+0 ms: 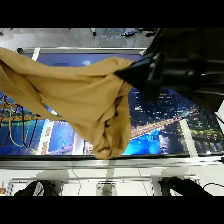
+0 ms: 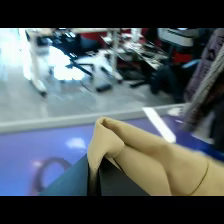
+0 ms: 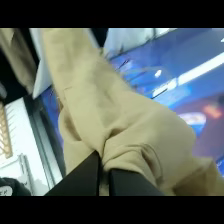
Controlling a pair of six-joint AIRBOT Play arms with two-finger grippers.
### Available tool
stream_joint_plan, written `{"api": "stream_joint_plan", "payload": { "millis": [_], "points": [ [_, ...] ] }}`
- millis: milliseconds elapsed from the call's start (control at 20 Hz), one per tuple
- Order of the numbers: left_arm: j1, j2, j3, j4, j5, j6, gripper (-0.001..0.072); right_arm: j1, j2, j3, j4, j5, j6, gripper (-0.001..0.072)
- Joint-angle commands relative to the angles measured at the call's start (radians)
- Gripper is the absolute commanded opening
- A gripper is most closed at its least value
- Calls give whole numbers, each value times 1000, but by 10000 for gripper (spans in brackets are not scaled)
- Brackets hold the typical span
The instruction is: Fold the clothes and pants, and hang the long-sleeved shirts on hangers.
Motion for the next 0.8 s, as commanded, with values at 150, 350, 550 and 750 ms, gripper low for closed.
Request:
{"api": "stream_joint_plan", "payload": {
  "millis": [150,350,550,750],
  "points": [
    [-181,-352,7,-122,-5,67,37,-12,-161,-118,-140,-342,142,32],
    [-303,-573,7,-121,-3,12,697,-68,-312,-126,-144,-377,208,33],
    [-315,-630,-11,-93,375,-49,663,-86,-394,-126,-158,-366,212,33],
    [-433,-584,-196,-91,427,-77,635,-86,-413,-126,-159,-367,212,33]
  ]
}}
